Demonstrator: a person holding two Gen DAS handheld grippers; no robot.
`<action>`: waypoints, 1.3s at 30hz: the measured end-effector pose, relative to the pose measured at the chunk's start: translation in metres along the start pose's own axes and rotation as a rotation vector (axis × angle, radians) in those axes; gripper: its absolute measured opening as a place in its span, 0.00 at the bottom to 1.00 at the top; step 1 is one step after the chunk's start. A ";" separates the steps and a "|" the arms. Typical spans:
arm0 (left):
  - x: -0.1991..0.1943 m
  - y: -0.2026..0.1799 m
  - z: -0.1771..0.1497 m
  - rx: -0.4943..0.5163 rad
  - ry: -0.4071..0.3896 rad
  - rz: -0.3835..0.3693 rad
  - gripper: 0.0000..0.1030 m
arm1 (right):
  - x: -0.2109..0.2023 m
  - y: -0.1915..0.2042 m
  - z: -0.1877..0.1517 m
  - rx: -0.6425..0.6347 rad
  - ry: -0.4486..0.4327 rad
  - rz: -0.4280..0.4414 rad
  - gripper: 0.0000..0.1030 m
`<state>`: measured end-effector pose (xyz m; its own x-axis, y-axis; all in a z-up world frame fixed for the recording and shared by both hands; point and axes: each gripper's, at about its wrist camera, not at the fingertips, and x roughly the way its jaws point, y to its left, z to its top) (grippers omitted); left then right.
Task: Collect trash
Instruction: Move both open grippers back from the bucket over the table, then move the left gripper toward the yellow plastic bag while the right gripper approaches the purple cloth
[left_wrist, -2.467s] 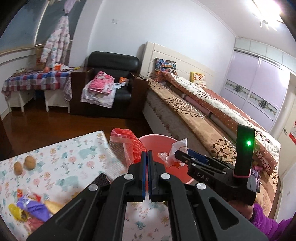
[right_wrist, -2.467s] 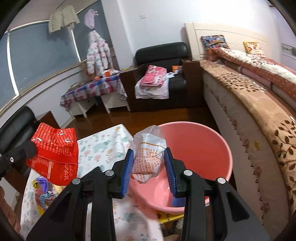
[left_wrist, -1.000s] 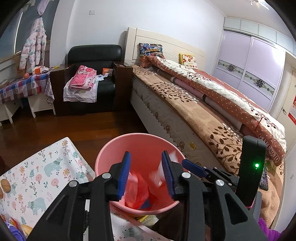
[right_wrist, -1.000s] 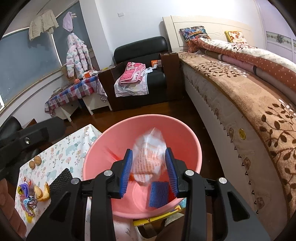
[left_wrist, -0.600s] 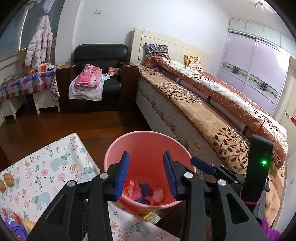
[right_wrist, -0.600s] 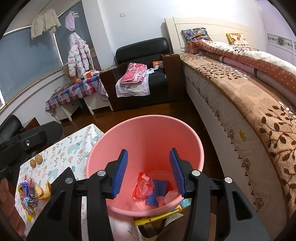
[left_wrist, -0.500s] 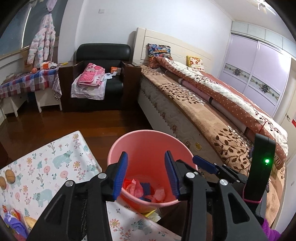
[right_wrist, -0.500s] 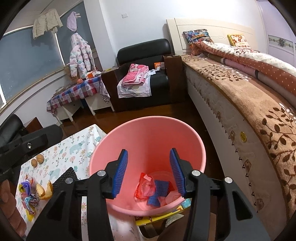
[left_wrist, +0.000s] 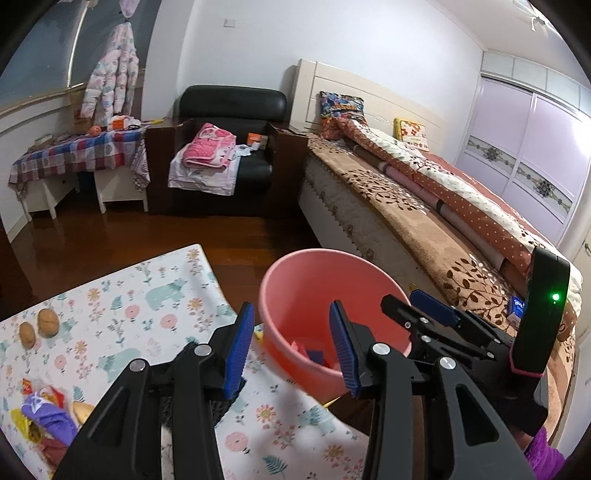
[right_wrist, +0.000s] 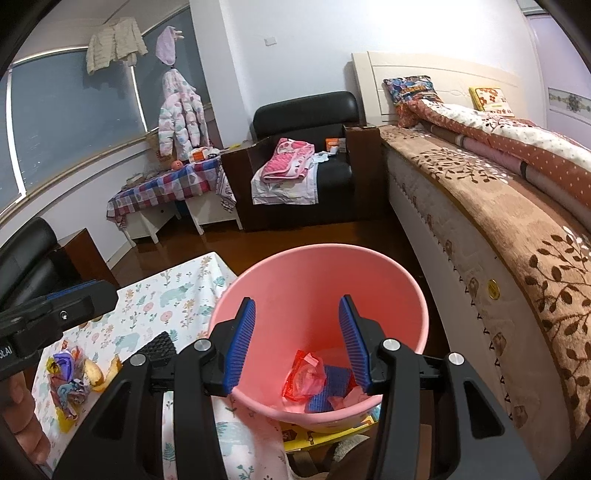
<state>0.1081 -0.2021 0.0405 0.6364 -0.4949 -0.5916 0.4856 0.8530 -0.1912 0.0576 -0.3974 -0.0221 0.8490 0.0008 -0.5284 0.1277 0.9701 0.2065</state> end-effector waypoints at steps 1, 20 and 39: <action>-0.002 0.001 0.000 -0.004 -0.002 0.004 0.41 | -0.002 0.002 0.000 -0.006 -0.004 0.005 0.47; -0.045 0.034 -0.025 -0.062 -0.004 0.112 0.43 | -0.010 0.034 -0.009 -0.060 0.009 0.096 0.47; -0.059 0.073 -0.047 -0.142 0.037 0.234 0.43 | -0.004 0.074 -0.031 -0.128 0.087 0.240 0.47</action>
<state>0.0784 -0.1029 0.0246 0.6979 -0.2777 -0.6602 0.2378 0.9593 -0.1521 0.0480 -0.3186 -0.0299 0.7992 0.2498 -0.5467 -0.1424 0.9624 0.2315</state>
